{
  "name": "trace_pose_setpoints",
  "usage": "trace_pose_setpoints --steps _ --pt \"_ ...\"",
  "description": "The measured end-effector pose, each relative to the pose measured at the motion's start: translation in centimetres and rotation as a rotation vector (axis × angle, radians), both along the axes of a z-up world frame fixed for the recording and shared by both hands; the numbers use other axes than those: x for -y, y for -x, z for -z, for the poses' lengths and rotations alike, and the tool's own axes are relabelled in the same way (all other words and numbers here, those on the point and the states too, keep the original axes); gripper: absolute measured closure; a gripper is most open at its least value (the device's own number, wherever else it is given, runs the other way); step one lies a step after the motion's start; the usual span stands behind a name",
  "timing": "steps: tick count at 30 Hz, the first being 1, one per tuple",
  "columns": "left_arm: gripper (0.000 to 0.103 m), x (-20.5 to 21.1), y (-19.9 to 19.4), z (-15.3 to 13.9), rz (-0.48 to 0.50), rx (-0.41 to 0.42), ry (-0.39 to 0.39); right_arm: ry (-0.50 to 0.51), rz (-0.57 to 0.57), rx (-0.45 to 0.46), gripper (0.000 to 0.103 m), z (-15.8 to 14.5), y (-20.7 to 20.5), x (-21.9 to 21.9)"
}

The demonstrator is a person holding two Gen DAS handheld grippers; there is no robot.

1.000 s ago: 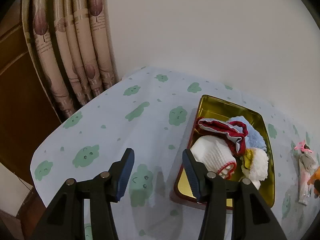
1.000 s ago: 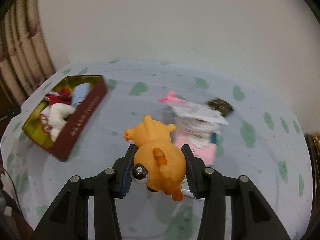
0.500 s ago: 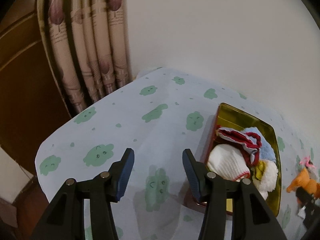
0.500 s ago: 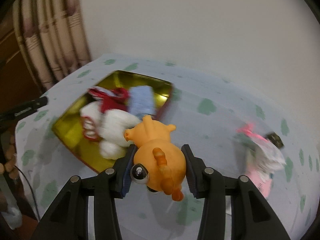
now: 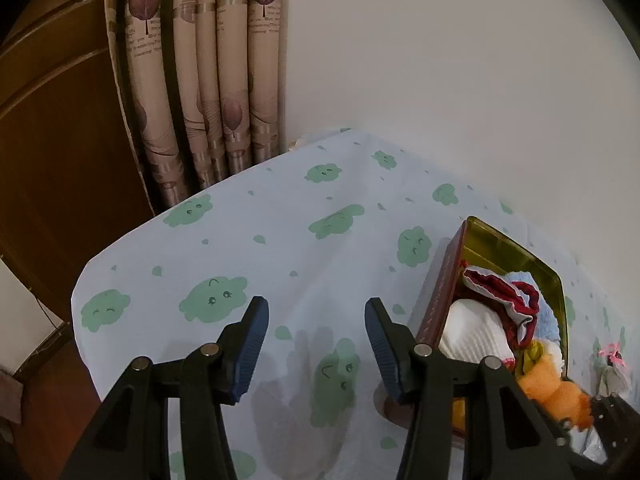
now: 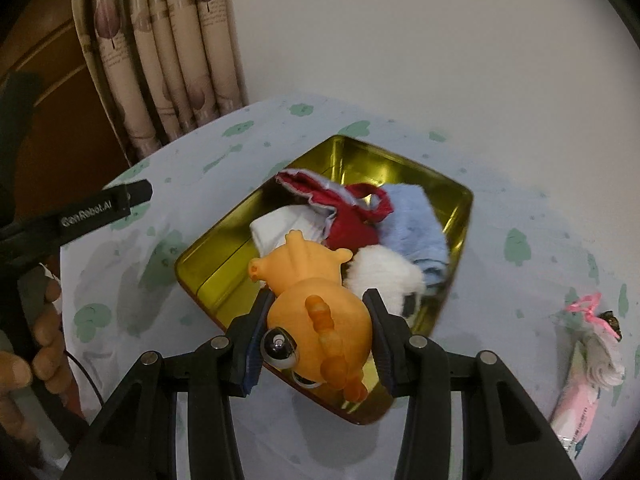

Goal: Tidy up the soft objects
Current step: 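Carry the orange duck into the tin and release it with the right gripper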

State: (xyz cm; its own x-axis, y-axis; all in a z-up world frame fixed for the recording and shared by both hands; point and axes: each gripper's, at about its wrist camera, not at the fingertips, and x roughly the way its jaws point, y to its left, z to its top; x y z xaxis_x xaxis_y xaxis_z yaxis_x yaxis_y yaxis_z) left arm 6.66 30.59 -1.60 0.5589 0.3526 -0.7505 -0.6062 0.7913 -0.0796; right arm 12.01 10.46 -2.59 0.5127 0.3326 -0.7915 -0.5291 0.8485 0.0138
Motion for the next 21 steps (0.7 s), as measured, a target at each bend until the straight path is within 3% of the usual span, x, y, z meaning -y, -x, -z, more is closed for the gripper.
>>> trace_pose_setpoints --steps 9,21 --pt "0.052 0.3 -0.1 0.0 0.007 -0.003 -0.015 0.011 0.016 -0.04 0.059 1.7 -1.1 -0.3" --pt "0.052 0.6 -0.2 0.0 0.016 0.006 -0.027 -0.026 0.03 -0.031 0.049 0.6 -0.5 0.4"
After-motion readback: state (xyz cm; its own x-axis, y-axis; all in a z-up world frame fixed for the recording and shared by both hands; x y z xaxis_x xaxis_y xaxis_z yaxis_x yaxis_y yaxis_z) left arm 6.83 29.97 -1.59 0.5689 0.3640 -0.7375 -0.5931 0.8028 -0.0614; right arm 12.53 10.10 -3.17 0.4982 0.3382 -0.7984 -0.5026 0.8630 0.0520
